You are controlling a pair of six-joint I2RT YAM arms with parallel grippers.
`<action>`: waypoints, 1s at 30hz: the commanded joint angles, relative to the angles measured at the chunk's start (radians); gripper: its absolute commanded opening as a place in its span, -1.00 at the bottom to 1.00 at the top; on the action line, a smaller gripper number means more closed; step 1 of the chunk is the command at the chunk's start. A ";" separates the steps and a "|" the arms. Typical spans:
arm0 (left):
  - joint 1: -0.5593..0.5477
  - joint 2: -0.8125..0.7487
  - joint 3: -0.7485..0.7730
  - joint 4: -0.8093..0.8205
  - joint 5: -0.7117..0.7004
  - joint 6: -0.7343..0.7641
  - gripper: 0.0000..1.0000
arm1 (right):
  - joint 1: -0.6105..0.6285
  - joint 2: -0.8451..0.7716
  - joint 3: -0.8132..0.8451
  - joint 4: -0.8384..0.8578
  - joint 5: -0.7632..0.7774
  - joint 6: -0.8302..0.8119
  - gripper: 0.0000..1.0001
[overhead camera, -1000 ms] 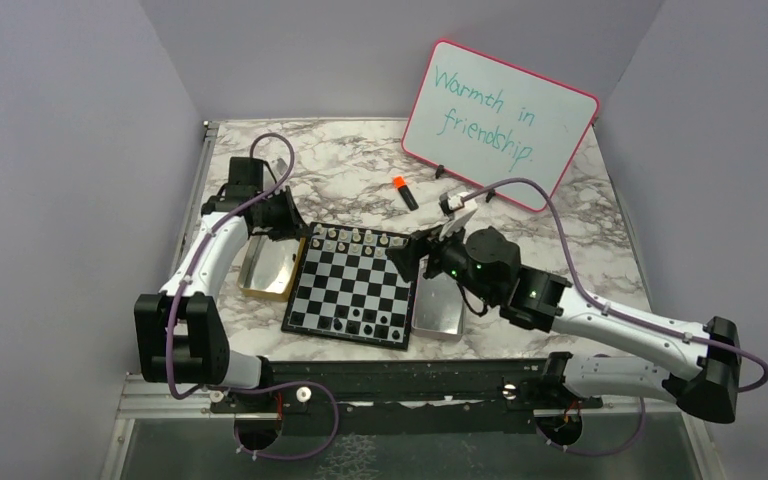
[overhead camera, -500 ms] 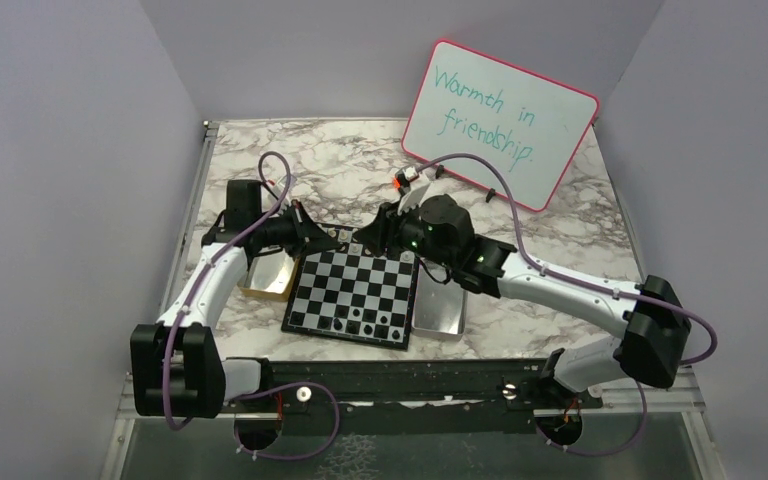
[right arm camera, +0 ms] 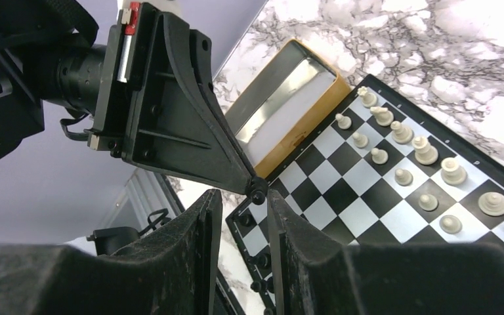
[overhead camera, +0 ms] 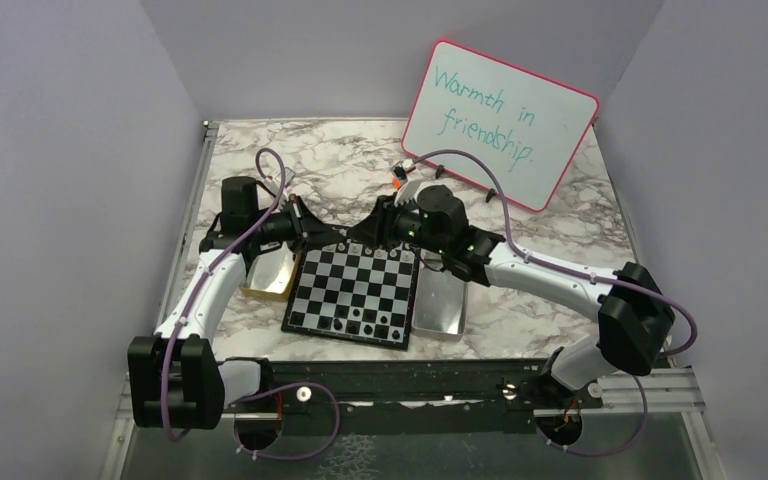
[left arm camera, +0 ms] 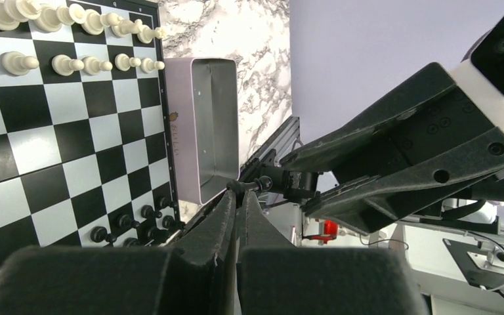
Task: Set up the chess pieces on the board
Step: Place the chess piece on the chessboard.
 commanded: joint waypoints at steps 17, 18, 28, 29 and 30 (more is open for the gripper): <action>-0.011 -0.055 -0.024 0.068 0.065 -0.047 -1.00 | 0.001 0.042 0.012 0.093 -0.063 0.044 -0.43; -0.010 -0.054 -0.022 0.069 0.066 -0.046 -1.00 | 0.001 0.042 0.010 0.093 -0.062 0.044 -0.44; -0.010 -0.052 -0.018 0.074 0.046 -0.055 -0.81 | 0.001 0.030 -0.023 0.132 -0.063 0.039 -0.90; -0.010 -0.051 -0.015 0.076 0.040 -0.057 -0.80 | 0.001 0.028 -0.028 0.138 -0.064 0.038 -0.92; -0.011 -0.051 -0.013 0.077 0.033 -0.057 -0.80 | 0.001 0.027 -0.031 0.142 -0.066 0.038 -0.92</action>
